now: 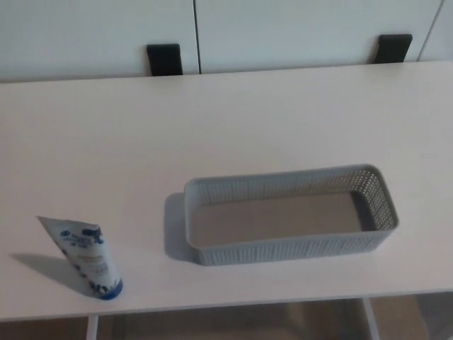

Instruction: The robot walks towards a table in front, picks a shampoo with left hand and puts it in a small grey container

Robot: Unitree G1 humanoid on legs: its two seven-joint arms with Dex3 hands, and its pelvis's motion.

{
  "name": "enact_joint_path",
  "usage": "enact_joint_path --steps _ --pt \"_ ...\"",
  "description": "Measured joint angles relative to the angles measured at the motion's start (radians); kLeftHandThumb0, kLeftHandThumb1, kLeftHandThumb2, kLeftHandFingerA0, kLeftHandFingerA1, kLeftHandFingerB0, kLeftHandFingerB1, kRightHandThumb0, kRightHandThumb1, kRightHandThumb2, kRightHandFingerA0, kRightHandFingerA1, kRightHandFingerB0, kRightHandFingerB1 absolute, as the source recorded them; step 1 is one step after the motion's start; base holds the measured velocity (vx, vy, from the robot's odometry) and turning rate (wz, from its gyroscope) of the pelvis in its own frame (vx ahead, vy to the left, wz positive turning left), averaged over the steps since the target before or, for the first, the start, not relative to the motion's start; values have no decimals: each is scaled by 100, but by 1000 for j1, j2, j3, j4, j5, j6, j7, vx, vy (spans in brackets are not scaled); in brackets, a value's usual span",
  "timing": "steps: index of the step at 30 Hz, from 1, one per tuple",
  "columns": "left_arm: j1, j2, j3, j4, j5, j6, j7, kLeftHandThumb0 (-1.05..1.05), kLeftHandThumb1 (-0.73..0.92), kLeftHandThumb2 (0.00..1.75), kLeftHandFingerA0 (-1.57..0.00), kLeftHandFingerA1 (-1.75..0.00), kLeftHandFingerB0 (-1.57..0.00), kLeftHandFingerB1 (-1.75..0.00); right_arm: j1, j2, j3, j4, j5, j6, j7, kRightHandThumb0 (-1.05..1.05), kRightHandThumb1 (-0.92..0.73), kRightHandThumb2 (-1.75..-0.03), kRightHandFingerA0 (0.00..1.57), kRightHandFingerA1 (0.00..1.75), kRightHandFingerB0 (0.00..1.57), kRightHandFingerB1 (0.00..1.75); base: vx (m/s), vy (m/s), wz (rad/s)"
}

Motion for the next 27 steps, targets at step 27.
enact_joint_path --steps 27 --pt "-19 77 286 -625 -439 85 -181 -32 30 87 0 -49 0 -49 1 -10 7 29 -2 52 0 -18 -61 -58 59 42 44 37 0 0 0"
